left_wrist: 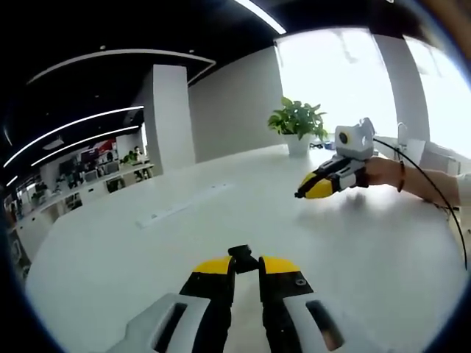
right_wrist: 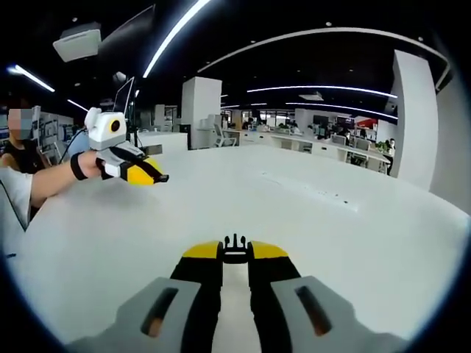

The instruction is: Snap the two parts of the plastic buckle together until the buckle closes and remains connected.

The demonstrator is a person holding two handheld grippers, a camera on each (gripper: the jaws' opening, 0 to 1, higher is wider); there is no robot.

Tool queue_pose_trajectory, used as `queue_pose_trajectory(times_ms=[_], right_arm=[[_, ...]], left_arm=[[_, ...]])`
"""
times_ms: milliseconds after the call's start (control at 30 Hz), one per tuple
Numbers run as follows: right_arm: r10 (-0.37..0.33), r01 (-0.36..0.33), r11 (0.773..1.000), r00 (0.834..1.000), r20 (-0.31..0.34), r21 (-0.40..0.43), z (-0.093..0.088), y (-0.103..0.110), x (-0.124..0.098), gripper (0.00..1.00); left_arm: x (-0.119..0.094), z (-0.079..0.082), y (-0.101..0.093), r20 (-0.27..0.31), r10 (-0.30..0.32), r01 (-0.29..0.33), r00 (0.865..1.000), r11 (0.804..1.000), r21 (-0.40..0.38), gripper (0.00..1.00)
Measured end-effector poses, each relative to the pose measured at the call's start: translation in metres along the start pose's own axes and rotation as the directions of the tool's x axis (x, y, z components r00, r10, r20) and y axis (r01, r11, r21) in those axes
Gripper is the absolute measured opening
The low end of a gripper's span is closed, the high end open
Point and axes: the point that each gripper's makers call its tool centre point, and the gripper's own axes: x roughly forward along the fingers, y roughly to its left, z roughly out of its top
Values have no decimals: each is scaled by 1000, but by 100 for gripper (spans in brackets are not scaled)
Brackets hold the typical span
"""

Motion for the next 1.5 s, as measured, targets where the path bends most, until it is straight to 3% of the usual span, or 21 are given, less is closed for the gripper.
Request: queue_pose_trajectory(times_ms=[233, 300, 733, 1167, 1500], right_arm=[[11, -11, 1000, 1000, -3, -5, -1, 8, -6, 12], [21, -21, 1000, 1000, -6, -14, -1, 12, -7, 12], [44, -43, 998, 999, 11, -34, 6, 23, -13, 12], [56, -54, 997, 998, 32, -53, 10, 31, -20, 12], [76, -74, 995, 997, 32, -64, 9, 42, -24, 12]], left_arm=[[-5, -7, -1, -8, 3, -3, 1000, 1000, -5, 12], [-6, -12, -2, -33, 8, -8, 999, 1000, 13, 12], [-7, -6, -24, -11, -52, 52, 999, 999, 8, 12], [-13, -1, -25, 35, -47, 46, 998, 998, 36, 12], [-14, -6, -36, 1, -71, 70, 998, 996, 61, 12]])
